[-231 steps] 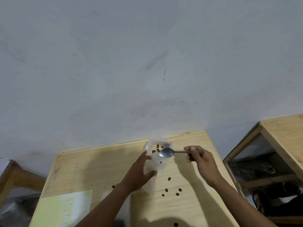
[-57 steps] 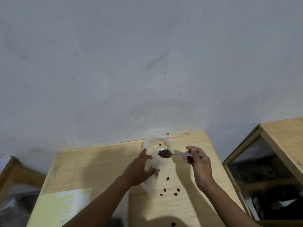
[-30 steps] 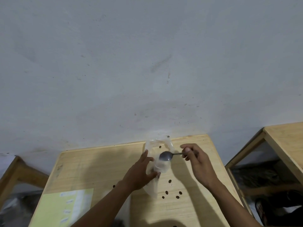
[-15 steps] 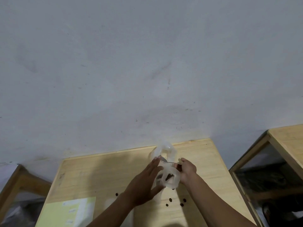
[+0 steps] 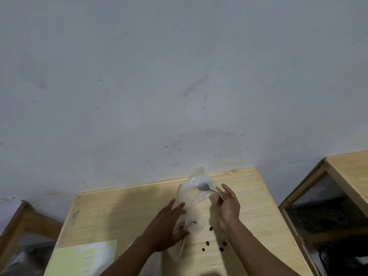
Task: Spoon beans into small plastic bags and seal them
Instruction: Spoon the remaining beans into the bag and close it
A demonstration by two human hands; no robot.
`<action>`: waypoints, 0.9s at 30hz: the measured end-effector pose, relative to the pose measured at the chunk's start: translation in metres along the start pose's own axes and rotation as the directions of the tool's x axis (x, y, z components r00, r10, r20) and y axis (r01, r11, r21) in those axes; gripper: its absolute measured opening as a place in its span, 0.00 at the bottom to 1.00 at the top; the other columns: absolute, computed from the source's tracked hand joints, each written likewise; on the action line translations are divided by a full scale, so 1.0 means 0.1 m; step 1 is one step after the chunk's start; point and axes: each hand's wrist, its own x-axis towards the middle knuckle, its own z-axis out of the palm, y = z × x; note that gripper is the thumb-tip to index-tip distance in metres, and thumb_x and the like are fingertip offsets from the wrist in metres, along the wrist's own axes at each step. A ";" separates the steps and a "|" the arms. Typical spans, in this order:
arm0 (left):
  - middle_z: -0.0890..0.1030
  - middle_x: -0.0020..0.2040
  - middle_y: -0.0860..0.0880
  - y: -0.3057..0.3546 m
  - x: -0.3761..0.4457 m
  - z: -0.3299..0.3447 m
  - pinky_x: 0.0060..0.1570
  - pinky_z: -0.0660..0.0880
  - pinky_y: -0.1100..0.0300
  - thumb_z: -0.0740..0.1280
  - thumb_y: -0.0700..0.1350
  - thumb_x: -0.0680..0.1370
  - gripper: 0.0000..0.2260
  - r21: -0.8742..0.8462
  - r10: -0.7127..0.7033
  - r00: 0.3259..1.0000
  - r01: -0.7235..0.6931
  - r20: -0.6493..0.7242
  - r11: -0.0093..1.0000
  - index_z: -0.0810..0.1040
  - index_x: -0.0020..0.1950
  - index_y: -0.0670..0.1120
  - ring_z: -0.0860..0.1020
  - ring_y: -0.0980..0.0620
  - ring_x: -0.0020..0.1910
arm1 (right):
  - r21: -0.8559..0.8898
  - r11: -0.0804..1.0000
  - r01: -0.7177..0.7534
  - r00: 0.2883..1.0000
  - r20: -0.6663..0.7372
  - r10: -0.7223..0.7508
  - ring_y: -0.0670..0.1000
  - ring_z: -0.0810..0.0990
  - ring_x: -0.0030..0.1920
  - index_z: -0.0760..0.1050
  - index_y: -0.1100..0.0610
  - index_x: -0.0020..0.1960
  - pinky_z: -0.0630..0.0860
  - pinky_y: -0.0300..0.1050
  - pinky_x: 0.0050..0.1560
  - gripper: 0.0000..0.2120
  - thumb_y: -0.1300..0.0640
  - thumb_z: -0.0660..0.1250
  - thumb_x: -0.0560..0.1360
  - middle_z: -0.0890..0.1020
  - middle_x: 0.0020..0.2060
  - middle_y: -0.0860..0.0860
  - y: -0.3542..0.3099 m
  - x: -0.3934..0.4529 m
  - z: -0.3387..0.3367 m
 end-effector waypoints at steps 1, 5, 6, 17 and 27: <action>0.61 0.77 0.59 0.02 0.02 -0.03 0.76 0.51 0.57 0.48 0.74 0.69 0.42 -0.010 0.013 1.000 -0.013 -0.010 1.000 0.57 0.78 0.52 0.42 0.56 0.78 | -0.021 1.000 0.010 1.000 -0.008 -0.011 0.52 0.77 0.42 0.78 0.60 0.61 0.79 0.42 0.50 0.14 0.67 0.57 0.82 0.78 0.54 0.59 0.01 -0.01 0.00; 0.63 0.76 0.59 0.11 0.14 -0.17 0.75 0.52 0.57 0.51 0.74 0.70 0.39 -0.034 0.067 0.996 -0.069 -0.059 0.997 0.61 0.76 0.53 0.45 0.56 0.78 | -0.047 0.999 0.012 0.998 -0.054 -0.014 0.52 0.75 0.37 0.78 0.59 0.60 0.80 0.39 0.41 0.15 0.68 0.56 0.81 0.77 0.43 0.58 0.03 -0.03 0.00; 0.62 0.76 0.58 0.13 0.17 -0.20 0.75 0.54 0.57 0.54 0.73 0.71 0.38 -0.040 0.062 0.997 -0.065 -0.052 0.997 0.61 0.76 0.53 0.47 0.56 0.78 | -0.040 0.999 0.007 0.998 -0.058 -0.010 0.52 0.74 0.36 0.78 0.59 0.60 0.79 0.39 0.39 0.14 0.68 0.56 0.81 0.77 0.41 0.58 0.02 -0.03 0.00; 0.54 0.79 0.56 0.16 0.32 -0.23 0.67 0.67 0.55 0.65 0.65 0.74 0.29 -0.142 -0.063 0.998 0.063 0.000 0.988 0.65 0.72 0.55 0.62 0.53 0.75 | -0.066 0.997 -0.041 0.999 0.010 0.041 0.54 0.77 0.39 0.74 0.64 0.61 0.78 0.46 0.50 0.11 0.67 0.59 0.81 0.79 0.56 0.63 -0.09 -0.01 -0.13; 0.76 0.61 0.58 0.12 0.10 -0.05 0.62 0.69 0.56 0.61 0.69 0.69 0.32 -0.300 -0.204 0.929 0.109 -0.307 0.948 0.71 0.67 0.53 0.72 0.56 0.61 | -0.314 0.857 0.409 0.911 0.198 -0.362 0.52 0.76 0.33 0.77 0.57 0.50 0.76 0.49 0.45 0.09 0.60 0.58 0.82 0.78 0.34 0.55 -0.81 -0.35 -0.11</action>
